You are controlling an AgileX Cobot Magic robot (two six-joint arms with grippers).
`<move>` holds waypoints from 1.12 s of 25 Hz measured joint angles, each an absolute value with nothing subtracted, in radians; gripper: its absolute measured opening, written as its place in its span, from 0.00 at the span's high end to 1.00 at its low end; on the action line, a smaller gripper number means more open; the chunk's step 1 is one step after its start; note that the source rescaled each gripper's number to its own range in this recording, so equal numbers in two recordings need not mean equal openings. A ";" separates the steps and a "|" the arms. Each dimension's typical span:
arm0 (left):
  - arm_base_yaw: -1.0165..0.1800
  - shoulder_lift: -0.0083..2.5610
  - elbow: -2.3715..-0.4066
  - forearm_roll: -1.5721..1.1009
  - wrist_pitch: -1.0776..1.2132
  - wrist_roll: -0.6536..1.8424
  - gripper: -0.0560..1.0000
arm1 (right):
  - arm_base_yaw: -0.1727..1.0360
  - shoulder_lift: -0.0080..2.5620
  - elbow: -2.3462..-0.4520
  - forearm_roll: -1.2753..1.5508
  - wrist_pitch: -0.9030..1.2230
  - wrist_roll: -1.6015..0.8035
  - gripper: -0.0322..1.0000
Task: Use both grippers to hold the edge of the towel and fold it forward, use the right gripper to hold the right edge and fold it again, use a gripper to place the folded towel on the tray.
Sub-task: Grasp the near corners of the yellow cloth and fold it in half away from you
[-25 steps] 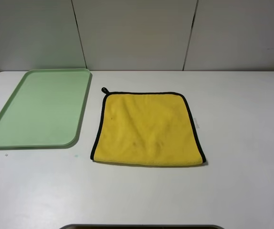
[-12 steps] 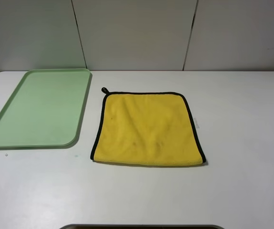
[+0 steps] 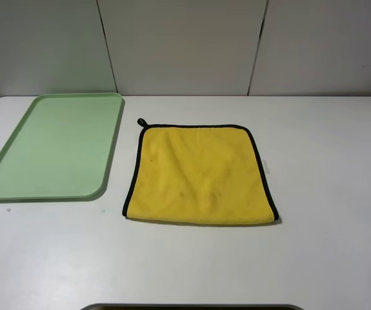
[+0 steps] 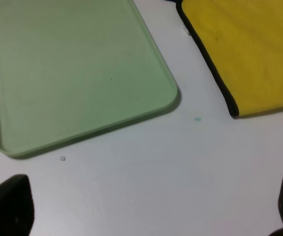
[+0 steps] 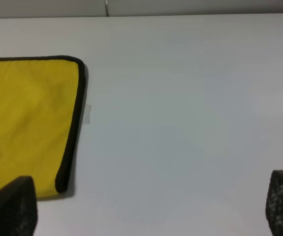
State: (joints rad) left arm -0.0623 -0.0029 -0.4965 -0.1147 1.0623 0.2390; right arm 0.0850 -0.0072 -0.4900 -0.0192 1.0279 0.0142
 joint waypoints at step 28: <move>-0.103 0.813 -0.777 -0.094 0.895 0.406 0.02 | 0.114 0.741 -0.664 0.050 0.784 -0.233 0.00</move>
State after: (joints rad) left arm -0.1032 0.8130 -0.7772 -0.0940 0.8948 0.4055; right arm 0.1137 0.7407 -0.6639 0.0504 0.7840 -0.2334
